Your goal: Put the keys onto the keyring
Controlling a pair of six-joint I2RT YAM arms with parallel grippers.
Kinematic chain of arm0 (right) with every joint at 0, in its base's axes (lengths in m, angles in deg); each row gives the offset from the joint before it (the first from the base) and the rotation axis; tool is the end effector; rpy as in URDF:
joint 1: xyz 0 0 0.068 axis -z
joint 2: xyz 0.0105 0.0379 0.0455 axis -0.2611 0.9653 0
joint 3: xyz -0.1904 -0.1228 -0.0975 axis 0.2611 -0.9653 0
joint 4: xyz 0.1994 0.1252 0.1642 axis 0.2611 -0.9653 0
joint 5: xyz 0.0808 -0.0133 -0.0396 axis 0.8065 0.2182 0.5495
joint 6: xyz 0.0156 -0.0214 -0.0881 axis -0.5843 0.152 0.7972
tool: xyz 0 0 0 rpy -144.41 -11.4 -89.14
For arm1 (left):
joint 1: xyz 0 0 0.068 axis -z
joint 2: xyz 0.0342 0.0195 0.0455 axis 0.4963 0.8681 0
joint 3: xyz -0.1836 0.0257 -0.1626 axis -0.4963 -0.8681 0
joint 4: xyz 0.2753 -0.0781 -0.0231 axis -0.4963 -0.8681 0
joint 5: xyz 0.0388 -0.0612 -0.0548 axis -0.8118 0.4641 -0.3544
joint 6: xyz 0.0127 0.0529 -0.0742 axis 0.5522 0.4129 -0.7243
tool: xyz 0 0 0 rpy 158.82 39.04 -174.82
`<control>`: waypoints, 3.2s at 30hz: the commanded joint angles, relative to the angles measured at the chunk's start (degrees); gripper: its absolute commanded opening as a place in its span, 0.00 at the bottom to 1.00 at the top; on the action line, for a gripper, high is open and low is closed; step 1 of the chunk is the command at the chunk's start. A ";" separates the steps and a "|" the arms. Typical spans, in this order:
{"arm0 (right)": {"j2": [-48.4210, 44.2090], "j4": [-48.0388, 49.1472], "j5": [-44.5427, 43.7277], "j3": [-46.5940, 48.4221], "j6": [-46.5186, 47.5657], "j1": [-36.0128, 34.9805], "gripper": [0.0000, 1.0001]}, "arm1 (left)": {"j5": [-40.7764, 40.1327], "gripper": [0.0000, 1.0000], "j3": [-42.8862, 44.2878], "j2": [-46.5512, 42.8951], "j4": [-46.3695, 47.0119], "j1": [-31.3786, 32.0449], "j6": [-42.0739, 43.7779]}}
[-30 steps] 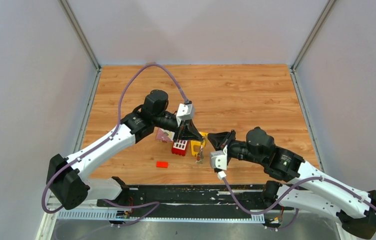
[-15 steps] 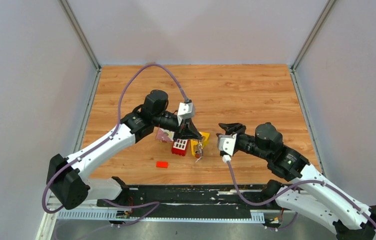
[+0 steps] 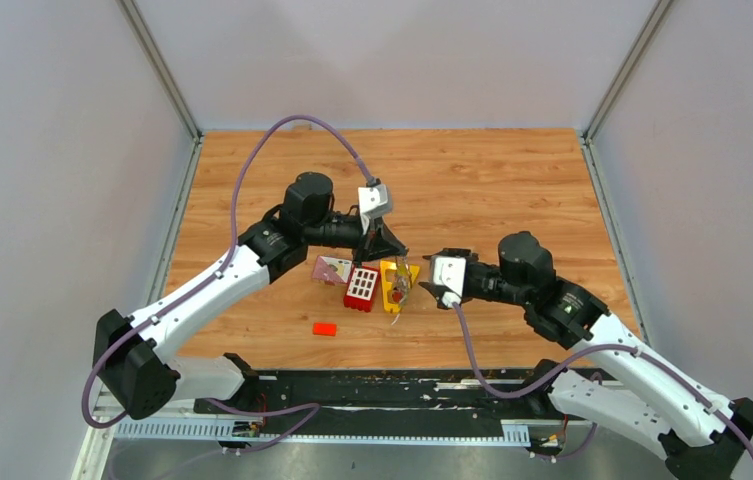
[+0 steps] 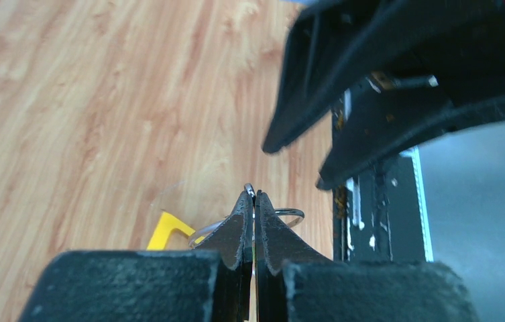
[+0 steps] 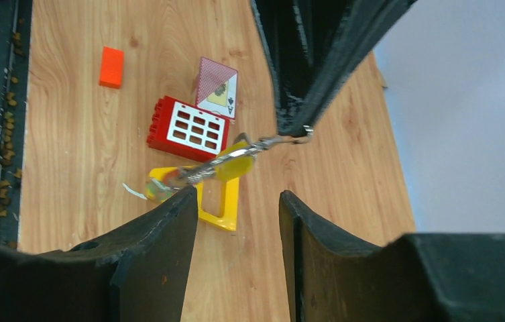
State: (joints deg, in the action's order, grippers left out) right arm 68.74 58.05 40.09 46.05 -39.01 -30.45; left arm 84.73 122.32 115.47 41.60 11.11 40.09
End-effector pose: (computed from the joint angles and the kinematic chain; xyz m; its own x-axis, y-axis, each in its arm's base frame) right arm 0.1607 0.2093 0.2894 0.4730 -0.4597 -0.7516 -0.8184 0.0866 -0.5681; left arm 0.2254 -0.2729 0.3022 -0.1829 0.2396 -0.9535 0.9827 0.0730 -0.1701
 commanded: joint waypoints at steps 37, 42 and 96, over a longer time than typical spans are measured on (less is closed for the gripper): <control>10.72 -0.62 -19.80 1.98 -3.08 9.80 0.00 | -3.01 0.44 -6.42 8.78 24.00 -3.65 -5.92; 9.81 -1.97 -22.10 1.55 -0.65 10.62 0.00 | -5.49 0.65 -3.85 14.10 19.11 -3.64 -4.47; 13.55 2.79 -12.95 -15.99 5.74 2.46 0.12 | -30.73 1.00 -2.95 4.38 2.48 -6.76 11.44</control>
State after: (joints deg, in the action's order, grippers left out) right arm 84.34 59.10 22.39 30.77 -33.97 -27.36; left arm 54.53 117.36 120.76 43.94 4.55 50.23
